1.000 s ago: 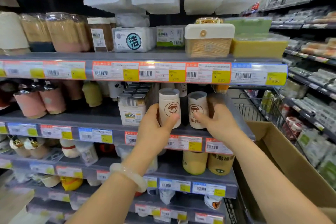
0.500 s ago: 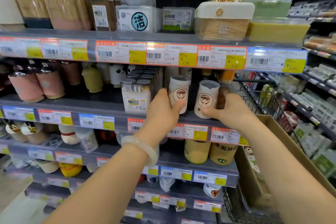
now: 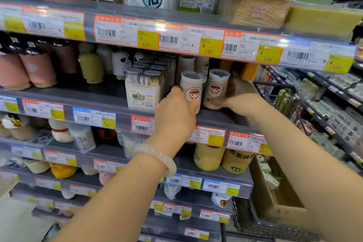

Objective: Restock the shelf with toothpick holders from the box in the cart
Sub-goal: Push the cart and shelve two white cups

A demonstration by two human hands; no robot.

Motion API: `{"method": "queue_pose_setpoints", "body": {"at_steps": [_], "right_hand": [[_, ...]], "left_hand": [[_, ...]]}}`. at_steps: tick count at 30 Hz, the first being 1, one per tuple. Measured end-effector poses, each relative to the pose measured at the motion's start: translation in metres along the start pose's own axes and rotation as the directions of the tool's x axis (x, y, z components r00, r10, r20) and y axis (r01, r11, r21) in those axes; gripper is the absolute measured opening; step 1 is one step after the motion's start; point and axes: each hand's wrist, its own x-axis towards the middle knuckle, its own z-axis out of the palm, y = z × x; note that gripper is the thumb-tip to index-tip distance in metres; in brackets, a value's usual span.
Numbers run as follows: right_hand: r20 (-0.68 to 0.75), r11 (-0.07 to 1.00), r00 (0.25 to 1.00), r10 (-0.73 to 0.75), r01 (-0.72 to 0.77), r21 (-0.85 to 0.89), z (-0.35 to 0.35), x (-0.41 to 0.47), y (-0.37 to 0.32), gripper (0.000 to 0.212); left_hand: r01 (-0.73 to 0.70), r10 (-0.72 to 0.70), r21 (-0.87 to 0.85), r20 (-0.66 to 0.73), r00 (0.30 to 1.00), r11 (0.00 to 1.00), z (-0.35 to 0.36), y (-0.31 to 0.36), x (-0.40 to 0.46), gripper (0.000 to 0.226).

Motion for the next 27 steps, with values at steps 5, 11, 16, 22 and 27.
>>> {"method": "queue_pose_setpoints", "body": {"at_steps": [5,11,16,22,27], "right_hand": [[0.017,0.998,0.998,-0.055,0.055,0.021,0.008,0.024,-0.009,0.059],[0.011,0.995,0.999,-0.052,0.051,0.083,0.017,0.042,-0.013,0.050],[0.002,0.999,1.000,-0.030,0.030,-0.026,0.019,0.058,-0.008,0.054],[0.021,0.999,0.999,-0.027,0.027,0.031,0.019,0.063,-0.002,0.055],[0.021,0.993,1.000,-0.007,0.004,0.119,0.022,0.068,0.005,0.055]], "left_hand": [[-0.007,0.007,-0.006,-0.012,1.000,1.000,0.001,0.001,-0.002,0.035],[0.025,-0.025,-0.011,-0.017,1.000,1.000,0.000,0.000,0.000,0.036],[0.023,-0.024,-0.008,-0.037,0.999,1.000,-0.001,0.000,-0.003,0.035],[0.043,-0.041,0.029,-0.058,0.997,0.999,0.000,0.003,-0.003,0.036],[0.073,-0.068,0.055,-0.091,0.993,0.996,0.003,0.004,-0.001,0.039]]}}
